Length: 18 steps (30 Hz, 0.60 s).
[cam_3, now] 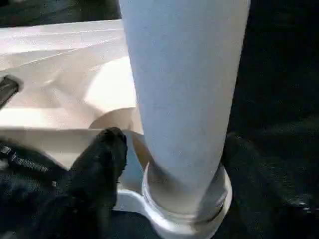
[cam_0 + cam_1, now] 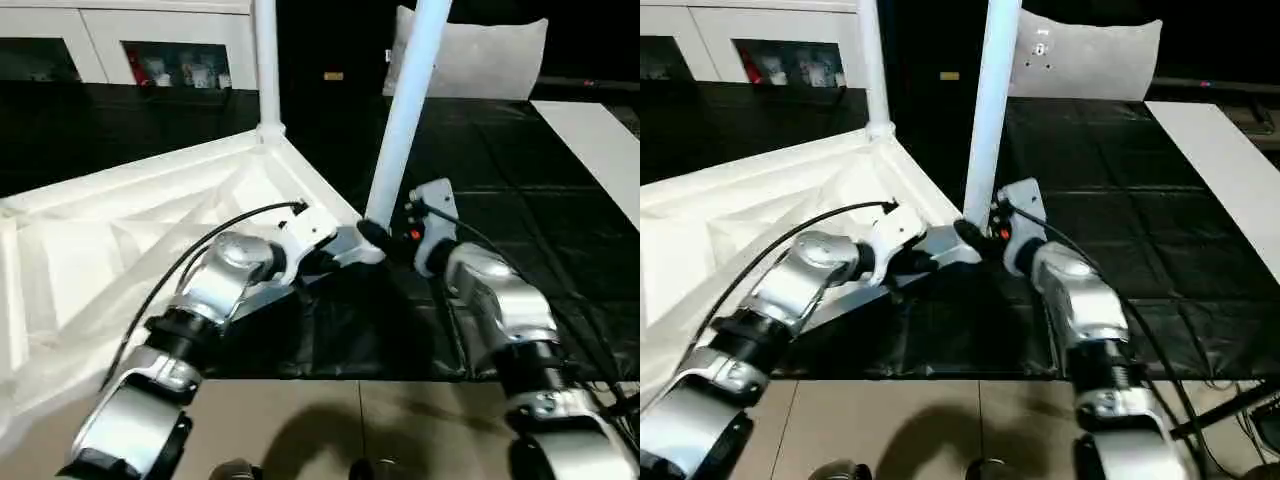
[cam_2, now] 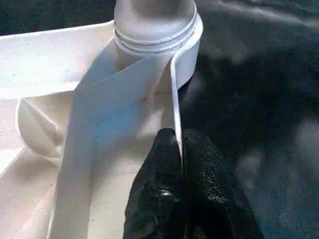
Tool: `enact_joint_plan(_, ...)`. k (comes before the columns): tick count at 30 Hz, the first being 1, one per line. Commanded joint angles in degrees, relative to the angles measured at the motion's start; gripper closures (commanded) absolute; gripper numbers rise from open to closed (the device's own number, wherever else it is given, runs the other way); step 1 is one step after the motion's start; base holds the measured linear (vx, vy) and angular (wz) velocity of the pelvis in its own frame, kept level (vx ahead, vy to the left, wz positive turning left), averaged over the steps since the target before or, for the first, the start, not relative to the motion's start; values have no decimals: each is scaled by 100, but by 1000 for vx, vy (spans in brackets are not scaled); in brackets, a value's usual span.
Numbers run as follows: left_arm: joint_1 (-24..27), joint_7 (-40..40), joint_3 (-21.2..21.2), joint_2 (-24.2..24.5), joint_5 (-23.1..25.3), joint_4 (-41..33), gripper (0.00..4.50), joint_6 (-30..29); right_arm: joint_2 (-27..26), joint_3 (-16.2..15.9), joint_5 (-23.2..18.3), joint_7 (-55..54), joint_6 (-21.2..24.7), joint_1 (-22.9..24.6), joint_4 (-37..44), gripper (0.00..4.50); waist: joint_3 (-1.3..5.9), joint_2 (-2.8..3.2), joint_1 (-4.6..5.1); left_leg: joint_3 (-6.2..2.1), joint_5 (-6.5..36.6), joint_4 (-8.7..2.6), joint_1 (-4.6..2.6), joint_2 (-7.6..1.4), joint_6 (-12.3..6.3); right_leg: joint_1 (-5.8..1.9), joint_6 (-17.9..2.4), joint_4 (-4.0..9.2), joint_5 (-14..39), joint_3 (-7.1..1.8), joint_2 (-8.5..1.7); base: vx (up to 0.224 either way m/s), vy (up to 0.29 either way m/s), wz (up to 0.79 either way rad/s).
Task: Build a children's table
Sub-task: Rotate leg to tighten
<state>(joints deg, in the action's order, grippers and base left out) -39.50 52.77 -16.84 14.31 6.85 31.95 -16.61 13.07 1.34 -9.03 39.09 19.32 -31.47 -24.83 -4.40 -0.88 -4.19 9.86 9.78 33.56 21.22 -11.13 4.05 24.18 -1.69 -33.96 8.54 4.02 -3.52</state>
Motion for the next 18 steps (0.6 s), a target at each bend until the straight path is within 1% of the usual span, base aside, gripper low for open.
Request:
enact_joint_plan(1, -21, 421, -128, 217, -21, -206, 450, 401, 299, 5, -70, 515, -214, 26, 39, 79, 395, 8, -40, -32, 1212, -371, -68, -162, -288, -363, -948, 451, 1830, -258, -439, 0, 0, 0)
enact_joint_plan(2, -21, 421, -128, 217, -21, -206, 450, 401, 299, 5, -70, 515, -214, 26, 39, 68, 395, 8, -40, -32, 1212, -371, -68, -162, -288, -363, -948, 451, 1830, -258, -439, 0, 0, 0)
enact_joint_plan(3, -12, 546, -146, 302, -37, -187, 450, 506, 417, 10, -100, 709, -261, 44, 62, 61, 399, 4, -66, -36, 1266, -372, -70, -165, -288, -368, -916, 457, 1926, -259, -448, 0, 0, 0)
enact_joint_plan(4, 5, 683, -173, 396, -51, -193, 450, 626, 563, -17, -133, 966, -303, 84, 131, 46, 408, 7, -90, -35, 1253, -375, -84, -178, -278, -356, -920, 452, 1914, -263, -448, 0, 0, 0)
enact_joint_plan(5, 11, 733, -187, 434, -60, -198, 450, 671, 621, -30, -146, 1068, -322, 100, 157, 46, 411, 4, -108, -40, 1226, -376, -78, -182, -276, -364, -946, 436, 1807, -262, -442, 0, 0, 0)
enact_joint_plan(6, 20, 887, -213, 495, -101, -211, 450, 757, 732, -78, -207, 1325, -298, 128, 222, 34, 407, 7, -114, -36, 1223, -377, -79, -181, -282, -362, -967, 431, 1756, -263, -440, 0, 0, 0)
enact_joint_plan(7, 23, 988, -236, 546, -118, -216, 450, 776, 825, -139, -240, 1534, -329, 154, 267, 34, 407, 12, -128, -35, 1226, -375, -78, -183, -299, -370, -991, 423, 1688, -262, -439, 0, 0, 0)
enact_joint_plan(8, 28, 1157, -278, 629, -132, -211, 450, 939, 977, -265, -229, 1834, -441, 202, 326, 34, 407, 5, -142, -40, 1225, -378, -75, -190, -309, -372, -992, 416, 1666, -259, -441, 0, 0, 0)
enact_joint_plan(10, 41, 1479, -323, 761, -186, -208, 450, 1197, 1262, -487, -223, 2403, -595, 291, 412, 34, 408, -6, -141, -31, 1208, -372, -60, -183, -331, -382, -988, 415, 1680, -259, -443, 0, 0, 0)
enact_joint_plan(11, 47, 1706, -357, 834, -241, -195, 450, 1353, 1431, -573, -282, 2862, -699, 333, 411, 34, 426, -23, -151, -26, 1202, -357, -58, -183, -358, -394, -997, 419, 1702, -254, -449, 0, 0, 0)
enact_joint_plan(14, 78, 2056, -441, 913, -325, -244, 450, 1538, 1549, -633, -373, 3323, -723, 314, 332, 34, 406, -17, -173, -19, 1228, -356, -50, -193, -397, -373, -992, 433, 1891, -247, -447, 0, 0, 0)
enact_joint_plan(15, 84, 2155, -458, 926, -357, -254, 450, 1583, 1565, -650, -384, 3419, -736, 300, 299, 49, 405, -7, -186, -20, 1250, -358, -64, -204, -389, -358, -996, 438, 1956, -246, -450, 0, 0, 0)
enact_joint_plan(16, 93, 2257, -476, 938, -391, -269, 450, 1630, 1578, -677, -375, 3495, -780, 290, 267, 49, 405, -8, -192, -20, 1261, -358, -67, -207, -379, -352, -1003, 435, 1977, -248, -451, 0, 0, 0)
enact_joint_plan(17, 118, 2405, -508, 948, -447, -306, 450, 1685, 1569, -723, -355, 3556, -862, 272, 209, 59, 404, -4, -200, -23, 1280, -362, -76, -214, -368, -344, -1012, 436, 1996, -247, -450, 0, 0, 0)
enact_joint_plan(18, 152, 2559, -543, 957, -516, -362, 450, 1727, 1557, -769, -364, 3611, -880, 260, 170, 68, 417, -22, -239, -18, 1272, -360, -98, -223, -338, -337, -1038, 428, 1998, -250, -456, 0, 0, 0)
